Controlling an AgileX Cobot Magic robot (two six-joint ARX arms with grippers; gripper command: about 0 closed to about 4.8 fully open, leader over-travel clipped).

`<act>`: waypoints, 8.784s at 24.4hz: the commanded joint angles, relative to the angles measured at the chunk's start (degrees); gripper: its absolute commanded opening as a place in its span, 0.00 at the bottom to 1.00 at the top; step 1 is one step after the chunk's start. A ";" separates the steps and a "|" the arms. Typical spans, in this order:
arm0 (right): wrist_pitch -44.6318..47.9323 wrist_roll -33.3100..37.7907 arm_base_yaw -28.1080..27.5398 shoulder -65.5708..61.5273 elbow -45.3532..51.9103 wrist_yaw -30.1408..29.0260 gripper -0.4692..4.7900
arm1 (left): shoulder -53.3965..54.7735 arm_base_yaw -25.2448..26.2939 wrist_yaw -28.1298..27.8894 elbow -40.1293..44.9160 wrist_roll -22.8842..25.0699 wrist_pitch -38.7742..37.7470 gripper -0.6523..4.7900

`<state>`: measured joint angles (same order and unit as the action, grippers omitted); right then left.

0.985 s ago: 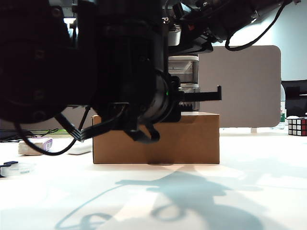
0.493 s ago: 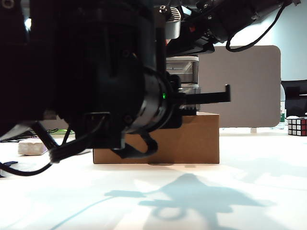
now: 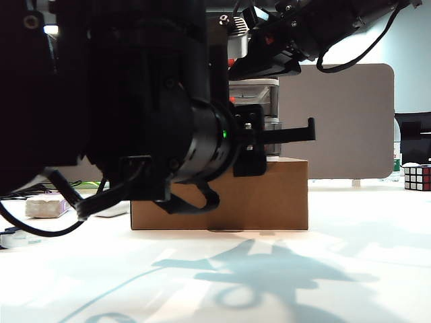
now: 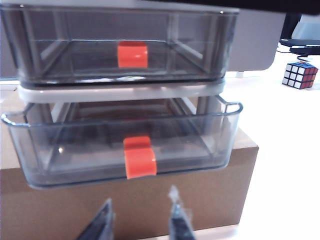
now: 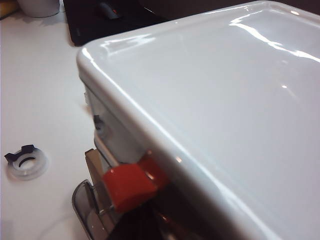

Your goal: Open the third layer of the drawer on the table, pick up the transparent tape on the table and put it in, and finally close the drawer.

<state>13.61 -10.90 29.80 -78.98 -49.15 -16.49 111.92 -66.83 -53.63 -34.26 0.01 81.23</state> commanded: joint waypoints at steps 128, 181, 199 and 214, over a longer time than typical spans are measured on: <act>-16.79 1.01 -0.15 5.60 -0.26 -2.97 0.08 | -30.56 68.78 83.36 22.18 19.71 -52.04 0.87; -20.28 0.09 -1.09 22.69 -0.33 5.14 0.08 | -29.75 29.14 78.47 -9.64 21.44 -56.76 0.21; -19.21 -3.10 -1.73 24.50 -0.31 7.61 0.08 | -37.70 24.37 78.51 -10.56 14.58 -74.99 0.17; -18.56 -2.60 -1.70 -1.44 -23.58 4.76 0.08 | -39.71 17.03 61.11 -6.14 18.91 -82.58 0.11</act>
<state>-4.03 -13.76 28.03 -79.31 -71.35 -11.29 72.31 -50.13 8.05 -40.40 18.26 -4.36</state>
